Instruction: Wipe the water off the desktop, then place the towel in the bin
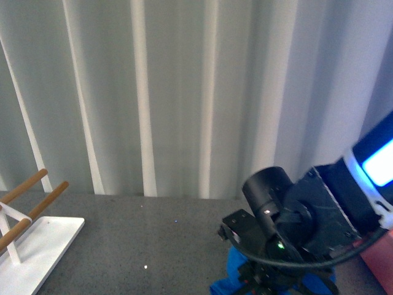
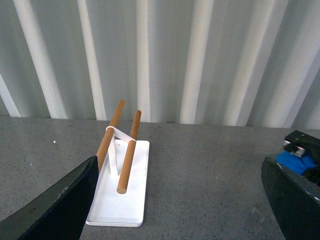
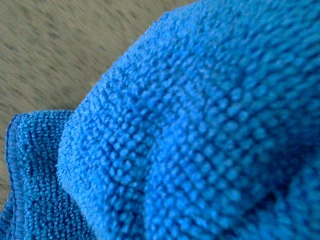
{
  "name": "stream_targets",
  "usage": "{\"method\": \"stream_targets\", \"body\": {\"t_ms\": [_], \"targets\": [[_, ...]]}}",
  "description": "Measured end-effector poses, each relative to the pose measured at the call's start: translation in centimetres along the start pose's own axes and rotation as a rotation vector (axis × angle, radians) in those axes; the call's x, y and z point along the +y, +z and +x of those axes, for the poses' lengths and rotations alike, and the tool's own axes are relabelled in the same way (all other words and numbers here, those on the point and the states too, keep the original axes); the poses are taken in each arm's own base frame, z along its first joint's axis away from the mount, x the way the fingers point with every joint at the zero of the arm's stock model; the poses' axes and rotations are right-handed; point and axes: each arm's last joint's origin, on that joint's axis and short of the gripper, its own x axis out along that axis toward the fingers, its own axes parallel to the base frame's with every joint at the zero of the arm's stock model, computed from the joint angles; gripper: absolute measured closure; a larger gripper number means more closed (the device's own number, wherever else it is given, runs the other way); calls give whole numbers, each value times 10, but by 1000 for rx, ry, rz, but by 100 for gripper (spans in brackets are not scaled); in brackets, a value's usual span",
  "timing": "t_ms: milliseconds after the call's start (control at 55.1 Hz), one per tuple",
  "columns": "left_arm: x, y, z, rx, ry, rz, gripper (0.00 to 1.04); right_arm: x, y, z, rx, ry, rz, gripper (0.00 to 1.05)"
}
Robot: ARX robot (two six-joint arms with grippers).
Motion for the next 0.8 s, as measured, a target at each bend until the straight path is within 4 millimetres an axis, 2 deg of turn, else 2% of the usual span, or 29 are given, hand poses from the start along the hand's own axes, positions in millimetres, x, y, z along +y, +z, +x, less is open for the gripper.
{"method": "stream_targets", "body": {"t_ms": [54, 163, 272, 381, 526, 598, 707, 798], "targets": [[0, 0, 0, 0, 0, 0, 7, 18, 11, 2, -16, 32, -8, 98], [0, 0, 0, 0, 0, 0, 7, 44, 16, 2, -27, 75, -28, 98], [0, 0, 0, 0, 0, 0, 7, 66, 12, 2, -33, 115, -48, 98], [0, 0, 0, 0, 0, 0, 7, 78, 2, -3, -40, 153, -54, 98], [0, 0, 0, 0, 0, 0, 7, 79, -20, -15, -36, 204, -28, 98], [0, 0, 0, 0, 0, 0, 7, 73, -33, -21, -23, 208, -2, 98], [0, 0, 0, 0, 0, 0, 7, 57, -49, -30, -1, 189, 41, 98], [0, 0, 0, 0, 0, 0, 7, 31, -59, -42, 1, 153, 101, 98]]}}
